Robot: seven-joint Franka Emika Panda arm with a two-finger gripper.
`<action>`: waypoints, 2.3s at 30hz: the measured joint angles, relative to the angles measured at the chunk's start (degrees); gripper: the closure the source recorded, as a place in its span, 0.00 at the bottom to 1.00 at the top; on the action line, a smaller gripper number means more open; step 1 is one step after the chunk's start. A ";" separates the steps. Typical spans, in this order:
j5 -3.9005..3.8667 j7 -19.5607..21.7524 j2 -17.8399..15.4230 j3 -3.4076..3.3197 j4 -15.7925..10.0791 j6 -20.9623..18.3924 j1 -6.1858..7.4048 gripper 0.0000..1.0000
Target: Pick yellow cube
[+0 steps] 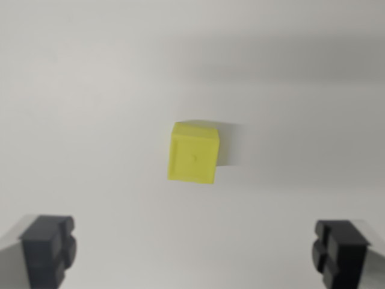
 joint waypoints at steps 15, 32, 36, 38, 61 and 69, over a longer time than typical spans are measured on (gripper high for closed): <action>0.00 1.40 1.09 0.00 -4.45 5.65 0.13 0.00; 0.00 3.07 3.17 0.00 -8.86 12.29 0.30 0.00; -0.02 3.46 3.78 0.00 -9.77 13.86 0.34 0.00; -0.02 3.67 4.13 0.00 -10.22 14.65 0.36 0.00; -0.17 6.01 8.79 0.00 -14.41 23.68 0.60 0.00; -0.25 6.85 10.79 -0.01 -15.49 26.82 0.68 0.00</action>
